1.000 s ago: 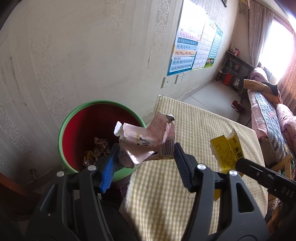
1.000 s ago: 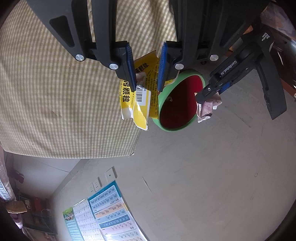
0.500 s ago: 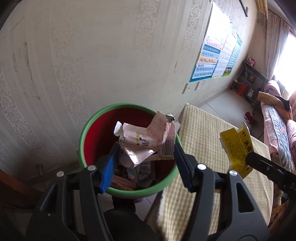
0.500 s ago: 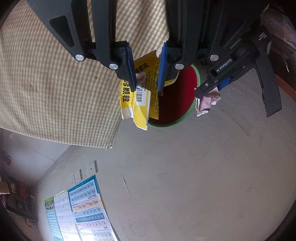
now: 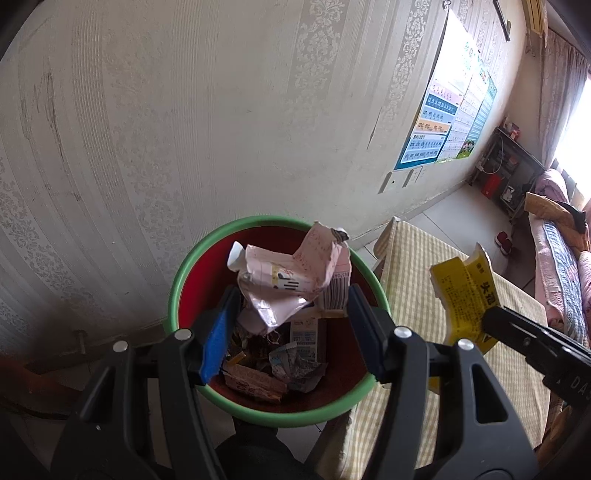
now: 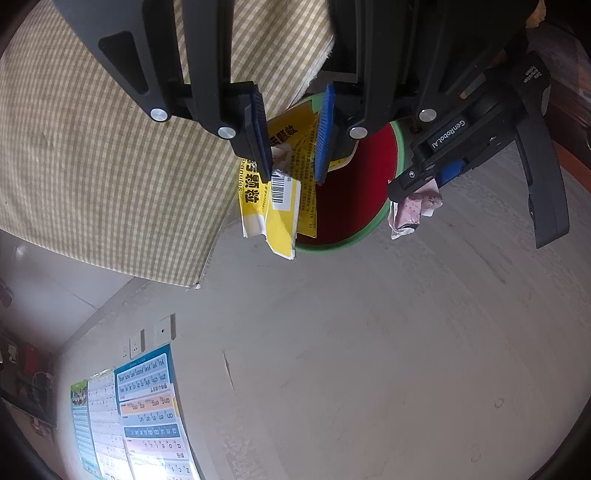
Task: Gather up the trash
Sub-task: 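Open both grippers over the red bin to drop the yellow wrapper and pink paper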
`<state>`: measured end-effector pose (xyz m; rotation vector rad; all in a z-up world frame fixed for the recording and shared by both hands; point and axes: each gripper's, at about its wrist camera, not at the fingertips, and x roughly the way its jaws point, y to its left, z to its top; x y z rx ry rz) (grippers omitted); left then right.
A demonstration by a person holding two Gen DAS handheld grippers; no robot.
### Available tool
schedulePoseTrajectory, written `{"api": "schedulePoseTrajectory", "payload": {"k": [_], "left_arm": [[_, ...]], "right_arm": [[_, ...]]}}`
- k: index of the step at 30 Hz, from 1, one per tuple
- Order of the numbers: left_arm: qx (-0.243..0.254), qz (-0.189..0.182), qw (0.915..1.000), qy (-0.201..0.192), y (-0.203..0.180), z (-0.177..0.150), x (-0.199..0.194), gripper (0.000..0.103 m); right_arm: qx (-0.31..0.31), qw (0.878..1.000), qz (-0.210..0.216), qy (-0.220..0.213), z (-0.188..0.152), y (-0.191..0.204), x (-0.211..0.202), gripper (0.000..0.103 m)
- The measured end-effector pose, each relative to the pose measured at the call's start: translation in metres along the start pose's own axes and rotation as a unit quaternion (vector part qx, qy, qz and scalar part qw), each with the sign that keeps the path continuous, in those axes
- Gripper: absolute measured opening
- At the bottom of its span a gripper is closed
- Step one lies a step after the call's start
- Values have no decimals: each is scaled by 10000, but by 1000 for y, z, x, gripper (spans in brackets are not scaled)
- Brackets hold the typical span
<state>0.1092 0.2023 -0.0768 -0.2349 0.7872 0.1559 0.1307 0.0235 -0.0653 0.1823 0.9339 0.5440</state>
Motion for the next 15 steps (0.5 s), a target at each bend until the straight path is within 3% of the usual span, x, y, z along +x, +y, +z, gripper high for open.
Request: {"api": "schedulePoseTrajectory", "payload": {"k": [10,11,13,15], "left_arm": [[-199,191,9996,88,14,10,23,60],[-222,199,9995,89,15,10,24,64],[-224,192,9995,114,14,11,26,72],[-146,266,9995,77,12,11,24,73]], "right_arm": [[-224,9997,-14,28,15,14,26,27],[-262,9997,8,5,16,15,28,30],[-284,9996,17,-53,16,16,27,55],[-250,9996,18,-124,14,13,22,55]]}}
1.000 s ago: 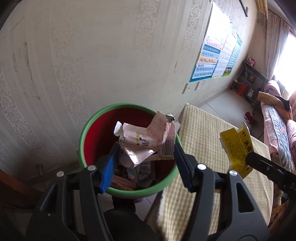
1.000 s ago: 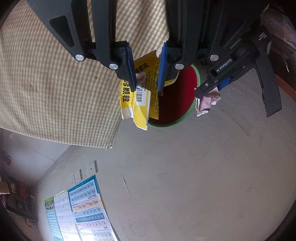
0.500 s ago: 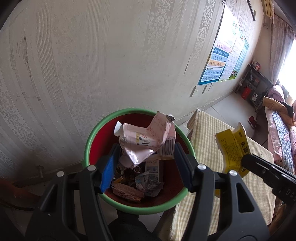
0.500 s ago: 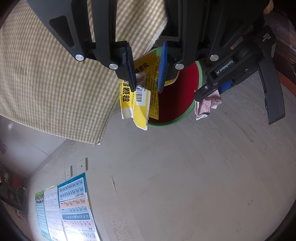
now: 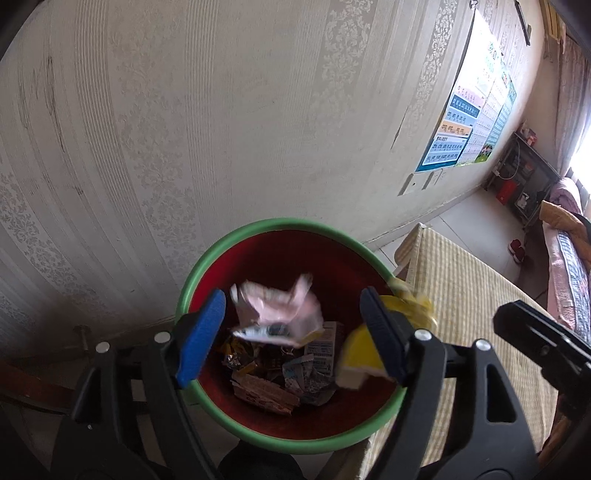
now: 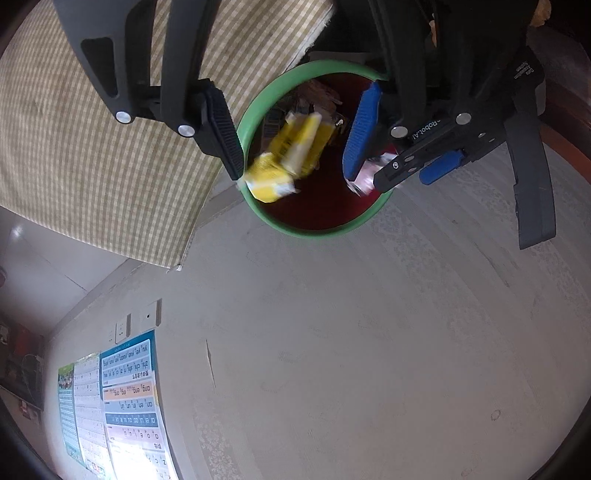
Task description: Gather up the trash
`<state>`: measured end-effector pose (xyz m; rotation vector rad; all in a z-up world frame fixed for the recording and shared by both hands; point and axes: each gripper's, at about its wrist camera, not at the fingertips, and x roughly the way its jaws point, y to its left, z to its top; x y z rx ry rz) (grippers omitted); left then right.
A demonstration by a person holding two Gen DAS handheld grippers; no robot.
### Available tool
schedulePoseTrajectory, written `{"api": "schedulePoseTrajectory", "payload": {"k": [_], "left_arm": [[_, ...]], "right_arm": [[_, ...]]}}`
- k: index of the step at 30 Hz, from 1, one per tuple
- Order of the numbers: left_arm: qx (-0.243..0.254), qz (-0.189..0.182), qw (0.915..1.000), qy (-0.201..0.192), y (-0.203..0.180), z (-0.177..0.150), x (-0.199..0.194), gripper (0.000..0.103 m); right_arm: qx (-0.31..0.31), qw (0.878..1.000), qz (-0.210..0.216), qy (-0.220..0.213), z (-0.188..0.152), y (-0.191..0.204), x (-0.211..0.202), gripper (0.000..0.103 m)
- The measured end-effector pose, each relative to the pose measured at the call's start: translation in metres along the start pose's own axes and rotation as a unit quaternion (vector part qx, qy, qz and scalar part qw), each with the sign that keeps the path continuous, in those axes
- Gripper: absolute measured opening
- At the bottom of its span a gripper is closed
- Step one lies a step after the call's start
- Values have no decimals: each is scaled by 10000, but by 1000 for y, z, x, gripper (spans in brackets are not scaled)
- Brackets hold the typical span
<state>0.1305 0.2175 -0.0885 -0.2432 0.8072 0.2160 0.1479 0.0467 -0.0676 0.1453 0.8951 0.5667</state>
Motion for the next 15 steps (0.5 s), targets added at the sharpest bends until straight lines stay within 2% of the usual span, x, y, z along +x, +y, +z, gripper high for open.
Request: {"api": "schedulePoseTrajectory", "payload": {"k": [4,8,11,13,15], "left_arm": [[119,40,9998,-179,-7,-3,-15,81],[292,-212,9984,-447,-27,-12,-44,92],[458,-386,9961,-652,-49,-22,-67,98],[537,-503,9941,-791,-64,-29,-83,98],[588,-582,9918,-974,-77,-36,-99,98]], "right_arm": [[163,9997,-18,-165,-10,-13,-21,59],[278,9985,-93,-461,-25,-29,-56,66],[268,9966,-204,-753,-38,-39,-88,80],[252,9936,-321,-1054,-49,-46,-115,96],[242,9906,-446,-1270,-56,-52,-135,97]]}}
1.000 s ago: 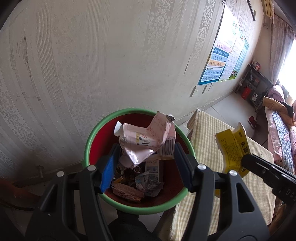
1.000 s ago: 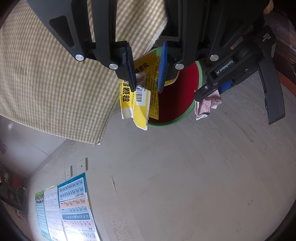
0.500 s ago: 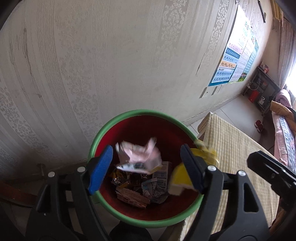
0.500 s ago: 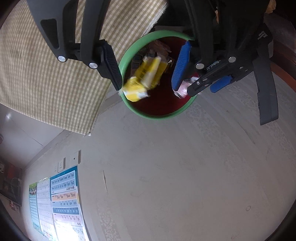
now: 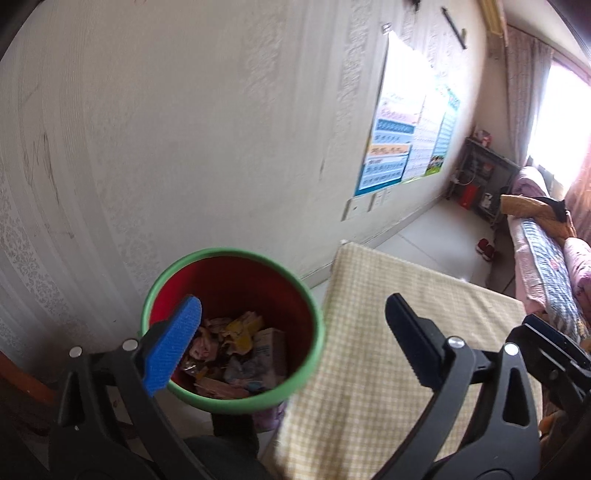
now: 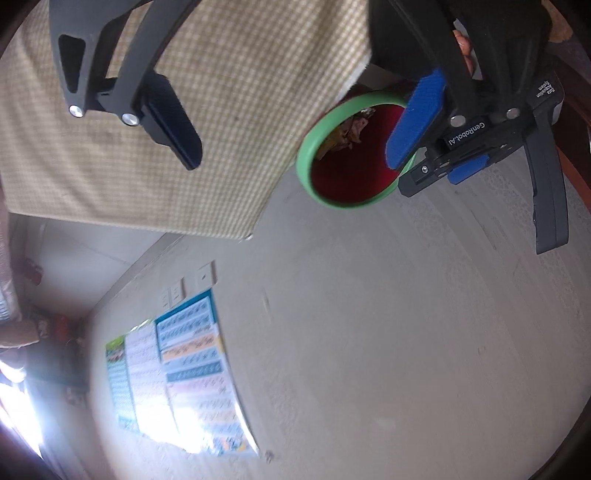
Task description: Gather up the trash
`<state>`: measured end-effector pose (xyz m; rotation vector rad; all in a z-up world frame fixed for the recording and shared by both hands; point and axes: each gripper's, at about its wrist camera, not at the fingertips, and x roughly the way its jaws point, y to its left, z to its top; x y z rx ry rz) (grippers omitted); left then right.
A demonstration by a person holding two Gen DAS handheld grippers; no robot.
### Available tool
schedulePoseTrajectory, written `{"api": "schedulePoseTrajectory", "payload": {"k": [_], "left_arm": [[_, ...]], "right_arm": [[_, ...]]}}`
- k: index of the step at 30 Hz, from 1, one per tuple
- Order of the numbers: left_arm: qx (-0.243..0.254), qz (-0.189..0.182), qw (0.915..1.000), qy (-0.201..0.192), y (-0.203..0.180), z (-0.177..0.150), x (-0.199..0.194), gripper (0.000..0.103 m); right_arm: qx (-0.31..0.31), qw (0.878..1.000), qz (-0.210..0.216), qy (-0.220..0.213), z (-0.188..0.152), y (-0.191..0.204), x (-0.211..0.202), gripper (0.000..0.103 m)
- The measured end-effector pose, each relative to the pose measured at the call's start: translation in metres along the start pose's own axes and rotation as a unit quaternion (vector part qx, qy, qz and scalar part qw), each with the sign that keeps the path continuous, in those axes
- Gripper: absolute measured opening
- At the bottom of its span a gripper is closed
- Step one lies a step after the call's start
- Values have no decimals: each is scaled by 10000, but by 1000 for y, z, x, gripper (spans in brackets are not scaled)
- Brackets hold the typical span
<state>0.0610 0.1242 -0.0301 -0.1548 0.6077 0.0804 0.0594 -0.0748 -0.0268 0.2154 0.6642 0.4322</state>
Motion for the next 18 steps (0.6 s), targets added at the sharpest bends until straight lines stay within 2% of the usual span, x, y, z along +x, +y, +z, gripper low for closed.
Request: {"api": "schedulePoseTrajectory", "payload": {"k": [4,7,10,12,18], "left_arm": [[48,135,9988,-466,-29,-3,-26,98],[100,108,9976,-674,-45,-2,-40,98],[294,172,9977,-591,-65,-1,-46,98],[396,90,9975,-581,-76,-2,-50,98],[482,-88,9964,-695,-96,-5,-68,98]], "right_arm": [[-123,9992,-294,-228,-6,-14,-39,97],[-281,9958,-575,-656,-16,-21,-69,97],[-461,9847,-1102,-1267,-26,-26,-95,97],[-551,9770,-1436,-1480,-31,-28,-106,97],[-188,9773,-1460,-1524,-32,-50,-121,97]]}}
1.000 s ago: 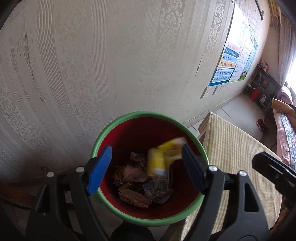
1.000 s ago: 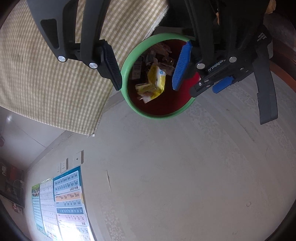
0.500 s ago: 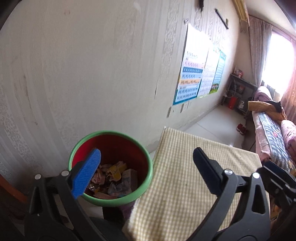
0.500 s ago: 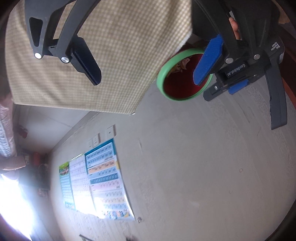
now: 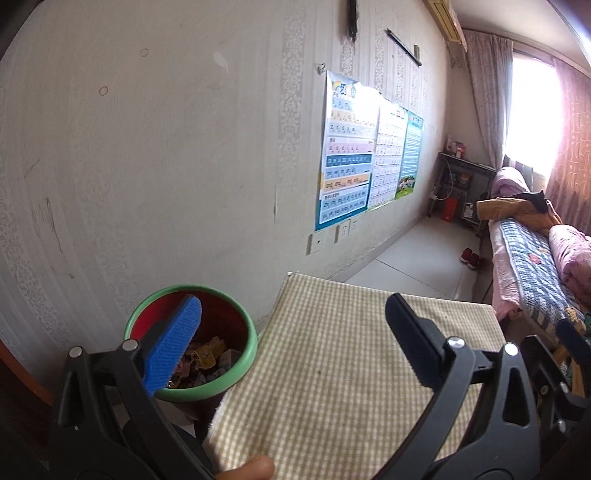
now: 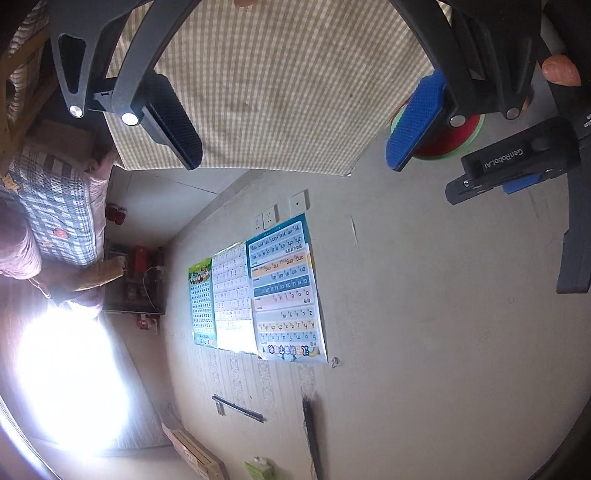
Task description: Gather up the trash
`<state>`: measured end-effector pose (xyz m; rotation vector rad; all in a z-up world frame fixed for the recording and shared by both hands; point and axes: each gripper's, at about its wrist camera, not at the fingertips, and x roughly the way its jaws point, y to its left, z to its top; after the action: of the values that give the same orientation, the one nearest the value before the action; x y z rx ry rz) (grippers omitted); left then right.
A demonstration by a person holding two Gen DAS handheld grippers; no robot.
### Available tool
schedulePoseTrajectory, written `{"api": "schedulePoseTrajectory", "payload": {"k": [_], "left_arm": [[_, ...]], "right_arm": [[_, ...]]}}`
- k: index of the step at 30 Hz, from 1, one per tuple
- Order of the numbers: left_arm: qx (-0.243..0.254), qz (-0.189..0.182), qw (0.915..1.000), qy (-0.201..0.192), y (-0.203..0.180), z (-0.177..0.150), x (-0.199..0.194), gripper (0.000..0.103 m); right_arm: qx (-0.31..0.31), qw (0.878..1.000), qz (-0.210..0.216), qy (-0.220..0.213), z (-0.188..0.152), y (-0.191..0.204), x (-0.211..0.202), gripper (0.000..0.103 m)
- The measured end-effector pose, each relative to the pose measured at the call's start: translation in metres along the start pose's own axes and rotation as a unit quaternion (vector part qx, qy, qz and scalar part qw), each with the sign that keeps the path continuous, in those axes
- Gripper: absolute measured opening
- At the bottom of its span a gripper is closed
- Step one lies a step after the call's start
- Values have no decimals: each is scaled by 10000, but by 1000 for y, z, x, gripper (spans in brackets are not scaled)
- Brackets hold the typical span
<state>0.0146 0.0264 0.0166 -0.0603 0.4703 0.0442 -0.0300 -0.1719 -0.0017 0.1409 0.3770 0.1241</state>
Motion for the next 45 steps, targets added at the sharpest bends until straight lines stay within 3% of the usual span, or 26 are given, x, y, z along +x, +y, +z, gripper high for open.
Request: {"api": "schedulePoseTrajectory", "payload": {"k": [15,37,42,45], "left_arm": [[250,56,9996,78,-15,-6,-1,98],[179,3,9993,325,-7,-16,18,98],[189,31,9986,495,-7,-21,29,98],[221,12,9971,730,-7,-31,42,98]], "right_arm": [[245,9995,-96,156,-12,-14,-1,97],[298,9973,-112,655,-30,-18,21,97],[375,9949,-173,922,-40,-26,34,97],[531,9885,-340,1374,-57,-44,53,97]]}}
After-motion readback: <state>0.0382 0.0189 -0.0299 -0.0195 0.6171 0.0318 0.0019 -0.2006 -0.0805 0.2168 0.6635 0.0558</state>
